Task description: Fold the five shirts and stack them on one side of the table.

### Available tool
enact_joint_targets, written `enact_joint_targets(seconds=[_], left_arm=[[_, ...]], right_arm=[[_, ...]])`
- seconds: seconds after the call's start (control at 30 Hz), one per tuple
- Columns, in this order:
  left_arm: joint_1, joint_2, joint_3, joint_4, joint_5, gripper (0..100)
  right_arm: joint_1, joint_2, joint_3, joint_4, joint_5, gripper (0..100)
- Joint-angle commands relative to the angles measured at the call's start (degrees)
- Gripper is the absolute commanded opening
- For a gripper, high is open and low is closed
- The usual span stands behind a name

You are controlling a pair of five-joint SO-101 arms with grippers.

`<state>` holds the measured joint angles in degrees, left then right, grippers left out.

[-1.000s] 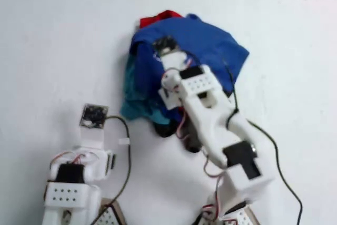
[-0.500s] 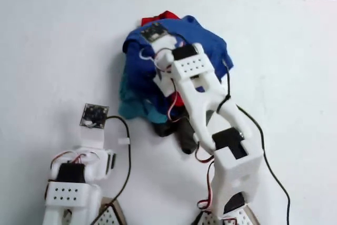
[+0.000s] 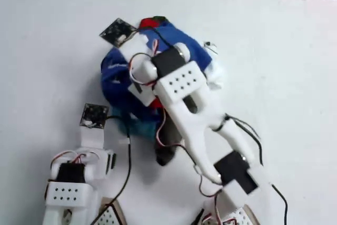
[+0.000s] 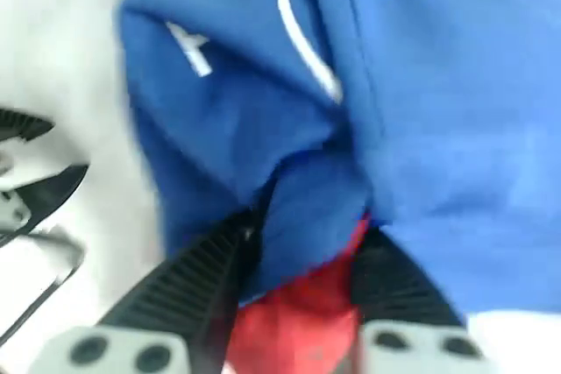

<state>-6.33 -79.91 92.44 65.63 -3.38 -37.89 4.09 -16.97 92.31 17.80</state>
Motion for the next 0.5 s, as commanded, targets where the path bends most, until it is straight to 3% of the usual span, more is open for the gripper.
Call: enact_joint_targets(seconds=[0.0,0.17,0.47], left_arm=[[-0.8,-0.3,0.0,-0.8,0.1,17],[-0.6,-0.3,0.0,-0.8,0.1,17],[-0.4,-0.3,0.0,-0.8,0.4,17]], right_arm=[[0.2,-6.6,-3.2,2.7,0.4,39.4],[6.2,-11.1,-3.2,1.7,0.4,43.7],[30.5,-11.5,4.2,2.9,0.4,43.7]])
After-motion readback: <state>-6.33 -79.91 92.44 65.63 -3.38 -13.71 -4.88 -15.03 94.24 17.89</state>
